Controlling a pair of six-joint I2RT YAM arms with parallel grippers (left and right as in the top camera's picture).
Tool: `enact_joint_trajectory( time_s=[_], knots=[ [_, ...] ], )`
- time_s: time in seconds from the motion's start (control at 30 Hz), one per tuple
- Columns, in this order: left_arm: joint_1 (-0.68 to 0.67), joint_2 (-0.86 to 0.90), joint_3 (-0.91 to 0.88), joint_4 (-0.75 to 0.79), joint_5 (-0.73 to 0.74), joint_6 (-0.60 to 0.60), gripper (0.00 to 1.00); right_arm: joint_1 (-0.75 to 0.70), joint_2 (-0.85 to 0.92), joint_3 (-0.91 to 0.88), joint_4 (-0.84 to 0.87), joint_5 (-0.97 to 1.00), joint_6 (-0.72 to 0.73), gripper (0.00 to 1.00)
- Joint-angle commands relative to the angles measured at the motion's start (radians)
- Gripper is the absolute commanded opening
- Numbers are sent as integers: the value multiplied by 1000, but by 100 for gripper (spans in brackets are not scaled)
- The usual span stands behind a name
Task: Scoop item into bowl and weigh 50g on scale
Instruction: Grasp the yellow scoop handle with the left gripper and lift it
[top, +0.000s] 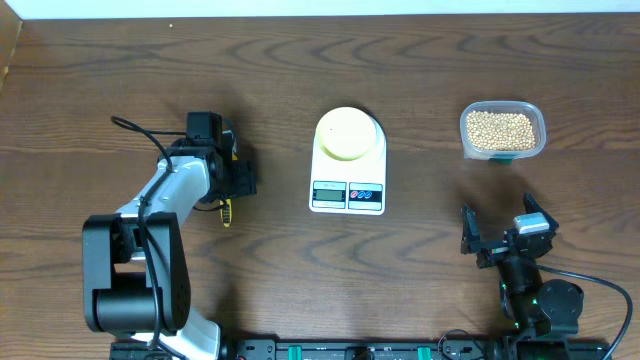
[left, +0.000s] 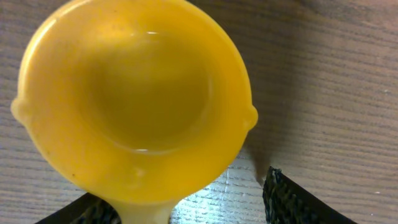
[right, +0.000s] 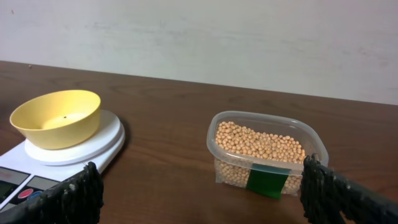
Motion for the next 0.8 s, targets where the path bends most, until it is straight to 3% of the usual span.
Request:
enact_joint_trajectory(
  time_s=[0.0, 0.43, 0.5, 0.57, 0.63, 0.7, 0.77],
  knots=[
    [4, 32, -10, -2, -5, -21, 64, 6, -6, -1, -5, 4, -10, 99],
    [4, 32, -10, -3, 97, -55, 64, 6, -6, -1, -5, 4, -10, 99],
    [4, 32, -10, -3, 97, -55, 45, 6, -6, -1, -5, 4, -10, 99],
    [4, 32, -10, -3, 97, -55, 39, 6, -6, -1, -5, 4, -10, 99],
    [4, 32, -10, -3, 97, -55, 40, 6, -6, -1, -5, 5, -10, 99],
    [4, 32, -10, -3, 97, -55, 51, 6, -6, -1, -5, 4, -10, 99],
    [4, 32, -10, -3, 97, -55, 51, 6, -6, -1, -5, 4, -10, 99]
  ],
)
